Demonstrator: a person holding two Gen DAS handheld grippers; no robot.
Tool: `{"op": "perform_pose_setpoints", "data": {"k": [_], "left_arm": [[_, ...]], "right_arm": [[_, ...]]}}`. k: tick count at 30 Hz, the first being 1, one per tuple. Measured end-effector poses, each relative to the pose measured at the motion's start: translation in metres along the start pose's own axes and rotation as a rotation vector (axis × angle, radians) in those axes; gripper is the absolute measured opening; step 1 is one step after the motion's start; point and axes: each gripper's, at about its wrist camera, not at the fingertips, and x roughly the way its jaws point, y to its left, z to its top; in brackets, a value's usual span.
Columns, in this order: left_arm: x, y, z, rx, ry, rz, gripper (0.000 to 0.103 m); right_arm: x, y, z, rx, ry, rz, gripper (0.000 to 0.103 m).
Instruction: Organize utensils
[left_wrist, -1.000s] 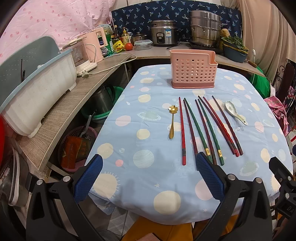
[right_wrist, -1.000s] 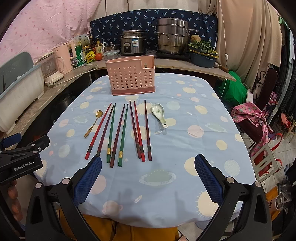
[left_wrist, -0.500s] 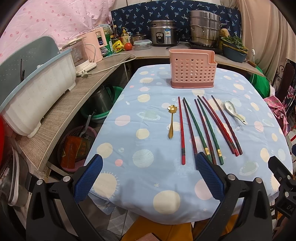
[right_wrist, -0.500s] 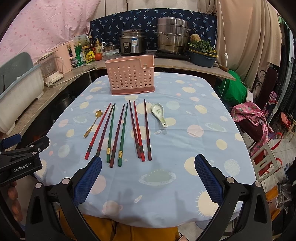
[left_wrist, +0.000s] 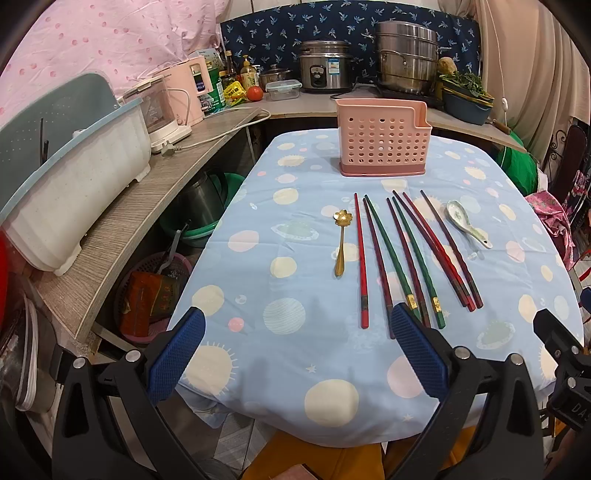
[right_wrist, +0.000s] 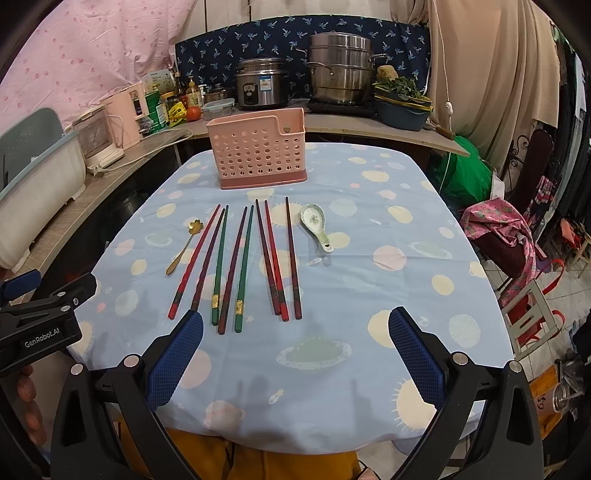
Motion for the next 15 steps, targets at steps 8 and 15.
{"op": "perform_pose_setpoints", "data": {"k": [8, 15], "left_arm": [[0.0002, -0.0002, 0.0001, -0.001, 0.0, 0.0, 0.096], [0.0, 0.0005, -0.0003, 0.0, 0.0, -0.001, 0.096]], "right_arm": [[0.0001, 0.0021, 0.0001, -0.003, 0.001, 0.003, 0.096], [0.0002, 0.0023, -0.0001, -0.002, 0.002, 0.003, 0.096]]}}
